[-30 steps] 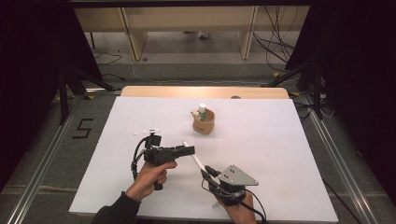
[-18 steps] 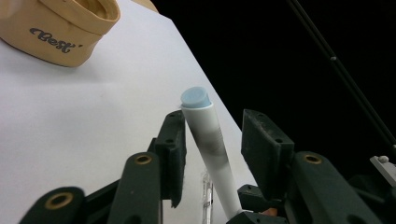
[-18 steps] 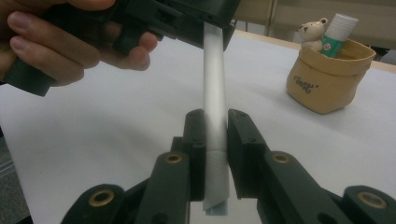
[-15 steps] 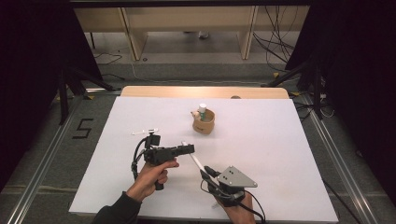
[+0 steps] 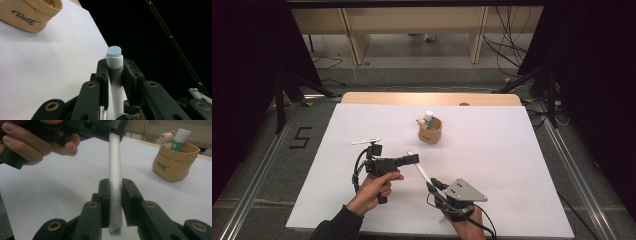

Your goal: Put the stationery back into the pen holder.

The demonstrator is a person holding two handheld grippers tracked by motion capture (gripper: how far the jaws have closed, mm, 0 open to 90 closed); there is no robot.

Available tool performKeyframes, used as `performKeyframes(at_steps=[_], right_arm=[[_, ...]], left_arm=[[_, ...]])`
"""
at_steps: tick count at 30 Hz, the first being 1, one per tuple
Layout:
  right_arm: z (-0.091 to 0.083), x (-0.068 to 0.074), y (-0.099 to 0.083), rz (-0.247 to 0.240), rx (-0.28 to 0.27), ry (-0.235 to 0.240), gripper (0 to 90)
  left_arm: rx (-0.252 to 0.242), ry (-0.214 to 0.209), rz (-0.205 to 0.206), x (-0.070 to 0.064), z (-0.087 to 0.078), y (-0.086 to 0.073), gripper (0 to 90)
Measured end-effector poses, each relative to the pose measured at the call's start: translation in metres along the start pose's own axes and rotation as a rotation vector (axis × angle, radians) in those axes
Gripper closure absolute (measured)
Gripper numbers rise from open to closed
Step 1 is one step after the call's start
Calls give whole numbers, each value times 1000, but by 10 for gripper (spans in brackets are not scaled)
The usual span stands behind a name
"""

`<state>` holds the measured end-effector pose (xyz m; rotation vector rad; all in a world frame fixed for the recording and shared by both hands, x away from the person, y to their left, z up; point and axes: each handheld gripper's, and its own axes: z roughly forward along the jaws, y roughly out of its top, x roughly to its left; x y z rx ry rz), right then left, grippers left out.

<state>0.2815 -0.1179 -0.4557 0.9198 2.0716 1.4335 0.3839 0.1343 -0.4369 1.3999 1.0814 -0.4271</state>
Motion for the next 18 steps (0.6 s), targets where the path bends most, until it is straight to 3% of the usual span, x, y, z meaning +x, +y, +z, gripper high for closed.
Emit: performKeyframes(at_steps=[5,8,10,18], right_arm=[[1,-3,-1,6,6,11,769],[1,-6,-1,24,12,18,612],[0,-7,0,28,-1,19,558],[-4,-10,2,29,-1,10,438]], left_arm=[[-10,-5,7,-2,0,-1,779],[-28,6,19,-2,-2,0,780],[-40,30,47,-3,-4,1,780],[-73,88,121,-6,-6,10,780]])
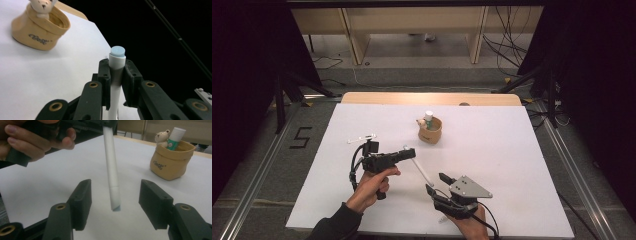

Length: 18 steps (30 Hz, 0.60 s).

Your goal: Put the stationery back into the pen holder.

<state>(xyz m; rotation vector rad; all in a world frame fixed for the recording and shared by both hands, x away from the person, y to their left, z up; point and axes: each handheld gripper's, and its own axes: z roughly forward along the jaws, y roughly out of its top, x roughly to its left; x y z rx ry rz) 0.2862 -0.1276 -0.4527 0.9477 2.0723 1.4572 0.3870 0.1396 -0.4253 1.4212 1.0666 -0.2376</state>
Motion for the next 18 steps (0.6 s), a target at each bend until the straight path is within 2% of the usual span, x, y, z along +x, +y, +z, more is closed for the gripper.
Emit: performKeyframes(at_steps=[8,11,18], right_arm=[[-6,-5,-1,-6,40,4,379],[-10,-9,-3,12,50,11,375],[-16,-15,-7,28,68,4,347]], left_arm=[[-30,55,50,3,4,18,780],[-40,71,68,3,6,26,780],[-50,90,84,5,15,36,780]])
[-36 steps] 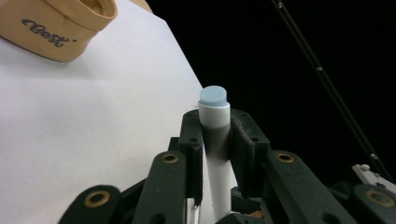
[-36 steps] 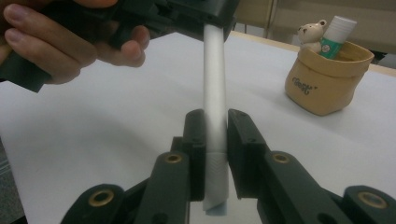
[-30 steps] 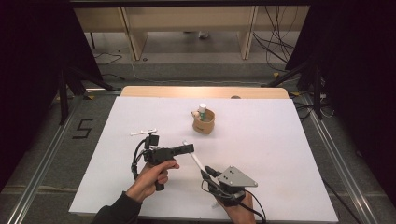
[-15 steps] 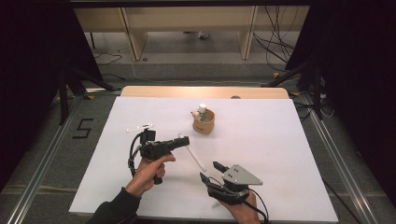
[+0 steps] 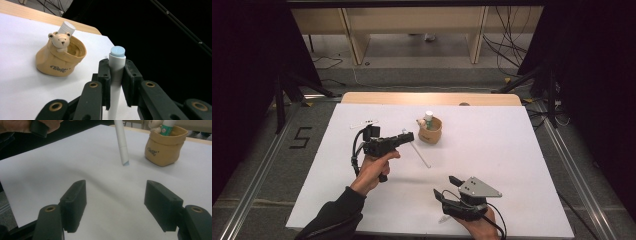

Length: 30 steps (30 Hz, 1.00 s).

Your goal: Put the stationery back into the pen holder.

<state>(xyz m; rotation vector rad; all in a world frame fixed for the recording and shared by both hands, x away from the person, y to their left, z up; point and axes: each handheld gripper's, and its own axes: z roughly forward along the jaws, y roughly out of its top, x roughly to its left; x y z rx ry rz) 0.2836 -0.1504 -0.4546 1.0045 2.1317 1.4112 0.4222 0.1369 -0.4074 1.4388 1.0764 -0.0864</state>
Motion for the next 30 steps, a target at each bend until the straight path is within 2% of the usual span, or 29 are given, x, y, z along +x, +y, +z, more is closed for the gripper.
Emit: performKeyframes(at_steps=[3,7,11,13,30], right_arm=[[-2,-2,-2,6,7,-9,332],[-4,-4,-3,14,12,-8,319],[-5,-5,-5,18,19,-2,319],[-6,-5,-5,22,19,-5,318],[-8,-7,-7,37,12,-9,309]], left_arm=[[-15,5,10,-1,2,6,780],[-18,33,58,-2,6,14,780],[-28,46,68,-3,12,21,780],[-32,57,88,-4,15,24,780],[-77,128,147,-8,37,53,780]])
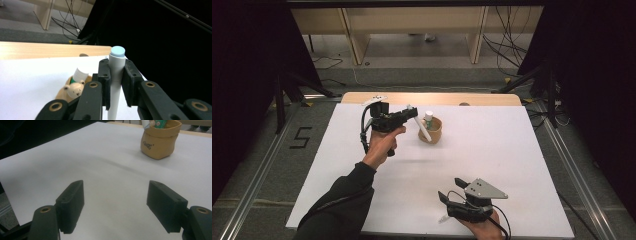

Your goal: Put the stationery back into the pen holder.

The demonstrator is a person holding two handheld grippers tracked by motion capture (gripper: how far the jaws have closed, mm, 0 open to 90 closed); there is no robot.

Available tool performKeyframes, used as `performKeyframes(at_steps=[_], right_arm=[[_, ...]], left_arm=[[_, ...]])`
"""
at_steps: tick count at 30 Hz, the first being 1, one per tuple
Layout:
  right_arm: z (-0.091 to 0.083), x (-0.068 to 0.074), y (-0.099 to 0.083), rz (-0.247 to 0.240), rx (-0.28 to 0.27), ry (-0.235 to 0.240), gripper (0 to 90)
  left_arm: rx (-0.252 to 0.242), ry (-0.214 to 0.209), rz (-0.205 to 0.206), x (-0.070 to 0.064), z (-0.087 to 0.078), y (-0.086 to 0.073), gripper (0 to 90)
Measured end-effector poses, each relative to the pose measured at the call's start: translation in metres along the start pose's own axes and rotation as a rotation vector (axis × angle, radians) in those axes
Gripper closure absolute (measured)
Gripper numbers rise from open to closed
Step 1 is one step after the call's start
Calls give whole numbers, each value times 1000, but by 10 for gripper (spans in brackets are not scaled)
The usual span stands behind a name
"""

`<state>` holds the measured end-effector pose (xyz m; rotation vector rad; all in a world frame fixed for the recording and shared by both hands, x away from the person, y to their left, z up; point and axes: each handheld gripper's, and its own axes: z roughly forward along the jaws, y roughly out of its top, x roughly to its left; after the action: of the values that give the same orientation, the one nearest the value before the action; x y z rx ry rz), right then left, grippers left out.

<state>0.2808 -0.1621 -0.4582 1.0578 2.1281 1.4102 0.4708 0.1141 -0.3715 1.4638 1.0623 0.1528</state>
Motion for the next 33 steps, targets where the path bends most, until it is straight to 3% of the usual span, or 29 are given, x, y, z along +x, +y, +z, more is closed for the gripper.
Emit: performKeyframes(at_steps=[17,33], right_arm=[[-6,-4,-1,10,-11,-5,281],[-7,-5,-3,14,-9,-5,251]], left_arm=[[-36,67,43,0,28,15,779],[-35,105,89,4,45,12,778]])
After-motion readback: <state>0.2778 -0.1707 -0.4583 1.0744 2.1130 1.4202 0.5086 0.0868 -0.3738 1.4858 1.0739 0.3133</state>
